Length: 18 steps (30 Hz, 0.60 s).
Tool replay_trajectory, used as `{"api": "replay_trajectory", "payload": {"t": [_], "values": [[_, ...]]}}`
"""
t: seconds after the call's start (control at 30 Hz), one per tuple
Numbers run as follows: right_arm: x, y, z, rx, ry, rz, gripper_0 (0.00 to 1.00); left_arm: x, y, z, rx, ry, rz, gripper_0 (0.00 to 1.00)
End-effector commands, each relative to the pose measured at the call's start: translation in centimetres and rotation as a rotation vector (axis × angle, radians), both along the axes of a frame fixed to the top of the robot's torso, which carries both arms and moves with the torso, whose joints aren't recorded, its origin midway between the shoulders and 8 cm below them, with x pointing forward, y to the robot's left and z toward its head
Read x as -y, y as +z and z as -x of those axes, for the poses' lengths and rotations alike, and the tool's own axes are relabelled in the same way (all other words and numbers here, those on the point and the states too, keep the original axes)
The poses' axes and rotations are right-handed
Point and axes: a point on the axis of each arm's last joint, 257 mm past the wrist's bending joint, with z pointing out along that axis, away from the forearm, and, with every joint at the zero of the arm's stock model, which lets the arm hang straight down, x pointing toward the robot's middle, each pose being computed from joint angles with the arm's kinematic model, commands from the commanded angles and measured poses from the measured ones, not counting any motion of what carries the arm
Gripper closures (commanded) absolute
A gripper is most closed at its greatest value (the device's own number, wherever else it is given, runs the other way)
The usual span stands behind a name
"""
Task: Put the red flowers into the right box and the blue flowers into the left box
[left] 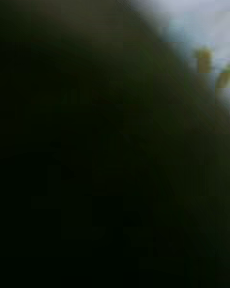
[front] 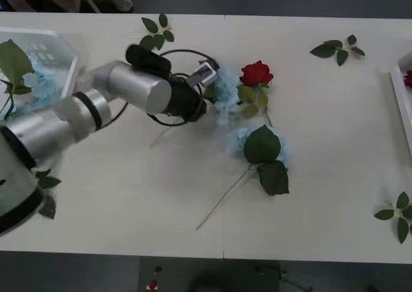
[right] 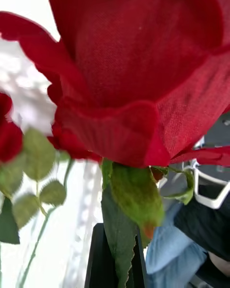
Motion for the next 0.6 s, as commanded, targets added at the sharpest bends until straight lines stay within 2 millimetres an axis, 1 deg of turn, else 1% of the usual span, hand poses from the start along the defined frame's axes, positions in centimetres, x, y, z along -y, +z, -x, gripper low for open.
{"api": "replay_trajectory", "payload": {"t": [0.03, 0.07, 0.13, 0.17, 0.2, 0.23, 0.27, 0.3, 0.33, 0.37, 0.4, 0.43, 0.47, 0.5, 0.57, 0.6], "values": [[2.2, 0.7, 0.8, 0.079, -0.068, 0.008, 1.0, -9.5, 11.9, -1.8, 0.07, 0.077, -0.054, 1.0], [2.4, 0.4, 0.9, 0.082, -0.072, 0.015, 1.0, -11.9, 13.6, -1.1, 0.063, 0.088, -0.102, 1.0], [2.5, -0.2, 1.2, 0.087, -0.085, 0.013, 1.0, -18.2, 17.2, 1.0, 0.041, 0.139, -0.229, 1.0], [2.6, -0.3, 1.3, 0.088, -0.093, 0.014, 1.0, -21.9, 19.1, 2.0, 0.041, 0.179, -0.308, 1.0], [2.6, -0.5, 1.4, 0.087, -0.097, 0.014, 1.0, -24.9, 20.3, 3.0, 0.034, 0.218, -0.37, 1.0], [2.6, -0.7, 1.4, 0.089, -0.101, 0.012, 0.98, -27.7, 21.3, 3.9, 0.022, 0.257, -0.416, 1.0], [2.5, -0.8, 1.4, 0.095, -0.104, 0.007, 0.79, -30.5, 22.0, 4.9, 0.002, 0.3, -0.456, 1.0], [2.4, -0.7, 1.2, 0.111, -0.107, -0.005, 0.62, -34.4, 22.7, 6.2, -0.029, 0.365, -0.501, 1.0], [2.1, -1.0, 1.1, 0.118, -0.105, -0.024, 0.52, -37.6, 22.8, 7.4, -0.064, 0.423, -0.533, 1.0], [1.9, -1.1, 1.0, 0.126, -0.107, -0.044, 0.47, -40.0, 22.4, 8.4, -0.098, 0.467, -0.551, 1.0], [1.6, -1.4, 0.9, 0.135, -0.106, -0.068, 0.43, -42.9, 21.9, 9.4, -0.125, 0.521, -0.57, 1.0], [1.4, -1.5, 0.7, 0.138, -0.103, -0.078, 0.4, -44.1, 21.4, 9.8, -0.137, 0.543, -0.578, 1.0], [1.0, -1.8, 0.5, 0.141, -0.096, -0.087, 0.37, -46.8, 20.5, 10.1, -0.146, 0.593, -0.6, 1.0], [0.8, -1.7, 0.3, 0.143, -0.09, -0.086, 0.35, -48.9, 19.5, 10.3, -0.145, 0.634, -0.618, 1.0], [0.3, -2.0, -0.1, 0.144, -0.078, -0.091, 0.32, -52.2, 17.7, 9.8, -0.118, 0.687, -0.632, 1.0], [0.1, -2.1, -0.2, 0.144, -0.074, -0.095, 0.32, -53.1, 16.9, 9.6, -0.109, 0.701, -0.625, 1.0]]}}
